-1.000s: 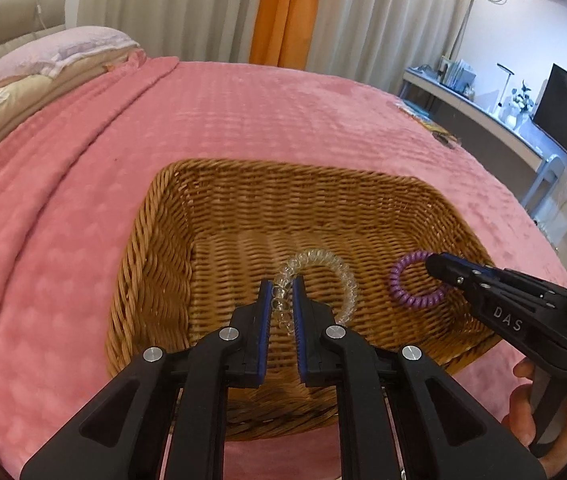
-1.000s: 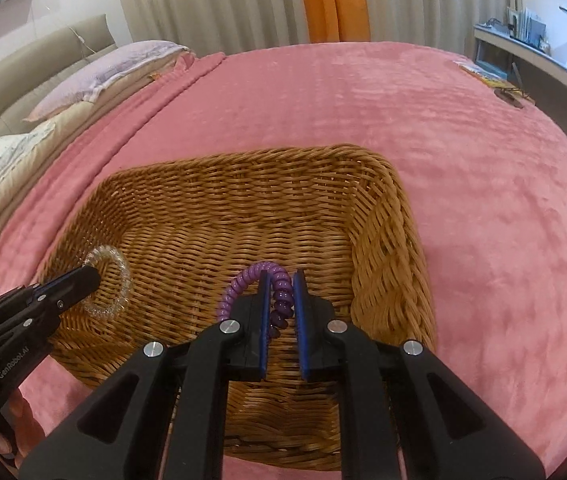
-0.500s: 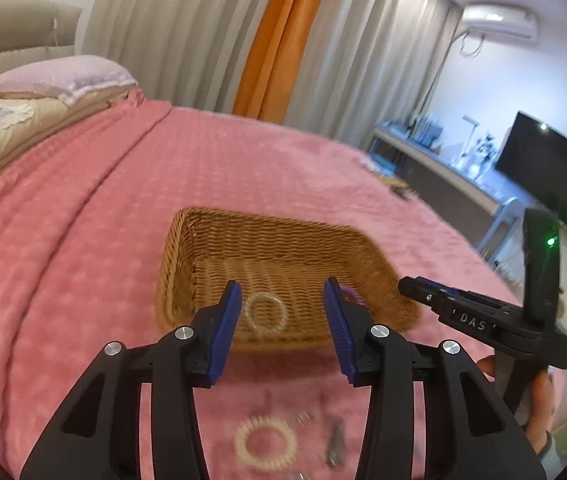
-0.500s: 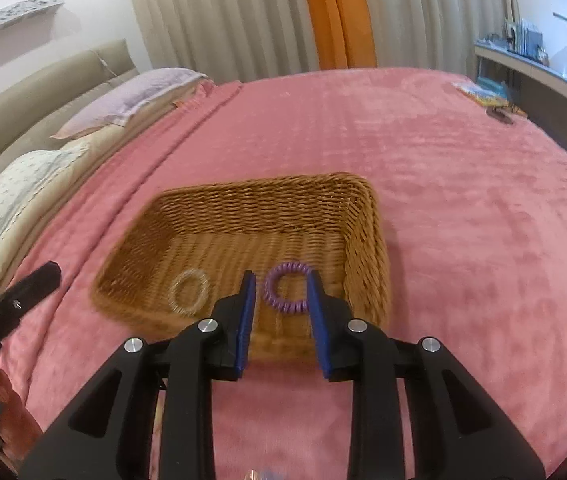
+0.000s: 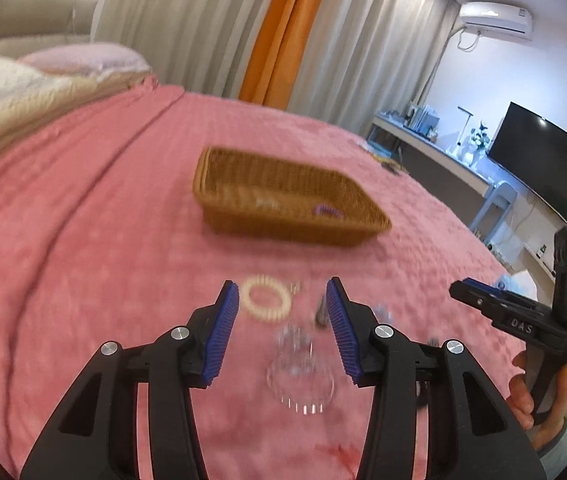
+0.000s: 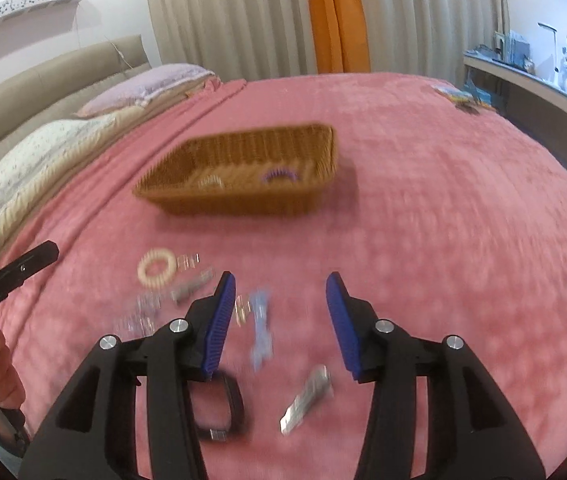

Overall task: Organize jewelry
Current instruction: 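Grasp the silver hair clip with the right tool while the left tool grasps the crystal bracelet, then carry the clip and crystal bracelet into the basket and open both tools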

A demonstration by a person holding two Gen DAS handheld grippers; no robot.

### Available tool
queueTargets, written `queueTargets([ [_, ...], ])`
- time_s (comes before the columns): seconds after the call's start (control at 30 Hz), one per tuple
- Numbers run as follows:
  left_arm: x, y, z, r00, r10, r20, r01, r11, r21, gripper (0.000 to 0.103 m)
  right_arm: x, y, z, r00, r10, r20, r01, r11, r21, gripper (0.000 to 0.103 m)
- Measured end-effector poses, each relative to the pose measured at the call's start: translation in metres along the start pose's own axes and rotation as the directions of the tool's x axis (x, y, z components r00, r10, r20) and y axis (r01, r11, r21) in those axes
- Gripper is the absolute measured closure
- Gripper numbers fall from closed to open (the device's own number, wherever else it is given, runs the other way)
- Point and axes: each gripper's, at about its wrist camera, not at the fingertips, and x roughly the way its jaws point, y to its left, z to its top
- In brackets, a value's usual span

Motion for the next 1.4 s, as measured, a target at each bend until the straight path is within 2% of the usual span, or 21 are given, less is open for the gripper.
queueTargets([
  [0.2, 0.017, 0.011, -0.035, 0.996, 0.009, -0.088, -0.013, 0.999, -0.045, 0.059, 0.007, -0.014, -0.042, 0.997, -0.004, -0.078, 0.009, 0.998, 0.064, 0.059],
  [0.33, 0.031, 0.014, -0.052, 0.989, 0.027, -0.145, -0.036, 0.997, -0.061, 0.059, 0.015, -0.022, -0.055, 0.991, -0.030, -0.128, 0.044, 0.993, 0.108, 0.059],
  [0.47, 0.039, 0.012, -0.058, 0.983, 0.041, -0.179, -0.052, 0.997, -0.060, 0.059, 0.024, -0.029, -0.061, 0.986, -0.016, -0.167, 0.041, 0.988, 0.149, 0.061],
  [0.5, 0.039, 0.011, -0.060, 0.983, 0.042, -0.181, -0.053, 0.997, -0.057, 0.059, 0.025, -0.029, -0.062, 0.986, -0.019, -0.168, 0.045, 0.988, 0.147, 0.065],
  [0.73, 0.050, 0.005, -0.068, 0.972, 0.080, -0.222, -0.089, 0.996, -0.031, 0.061, 0.036, -0.017, -0.061, 0.981, -0.076, -0.181, 0.092, 0.992, 0.083, 0.072],
  [0.8, 0.053, 0.003, -0.068, 0.968, 0.094, -0.232, -0.101, 0.995, -0.021, 0.060, 0.039, -0.014, -0.060, 0.979, -0.095, -0.179, 0.107, 0.992, 0.063, 0.077],
  [0.93, 0.063, -0.007, -0.068, 0.956, 0.160, -0.246, -0.157, 0.987, 0.034, 0.060, 0.041, -0.011, -0.060, 0.979, -0.113, -0.167, 0.121, 0.992, 0.041, 0.078],
  [0.97, 0.064, -0.010, -0.069, 0.953, 0.180, -0.245, -0.172, 0.984, 0.052, 0.062, 0.041, -0.011, -0.061, 0.980, -0.115, -0.163, 0.123, 0.992, 0.037, 0.079],
  [1.03, 0.065, -0.014, -0.070, 0.949, 0.198, -0.245, -0.185, 0.980, 0.076, 0.074, 0.040, -0.010, -0.061, 0.981, -0.117, -0.157, 0.123, 0.992, 0.031, 0.081],
  [1.1, 0.064, -0.015, -0.071, 0.948, 0.208, -0.240, -0.193, 0.977, 0.086, 0.090, 0.040, -0.009, -0.061, 0.981, -0.116, -0.152, 0.122, 0.992, 0.027, 0.083],
  [1.17, 0.062, -0.011, -0.071, 0.951, 0.195, -0.240, -0.183, 0.980, 0.073, 0.097, 0.039, -0.009, -0.062, 0.983, -0.113, -0.147, 0.118, 0.993, 0.026, 0.083],
  [1.4, 0.047, 0.000, -0.071, 0.972, 0.106, -0.208, -0.109, 0.994, -0.004, 0.097, 0.029, -0.007, -0.065, 0.992, -0.067, -0.105, 0.069, 0.997, 0.017, 0.083],
])
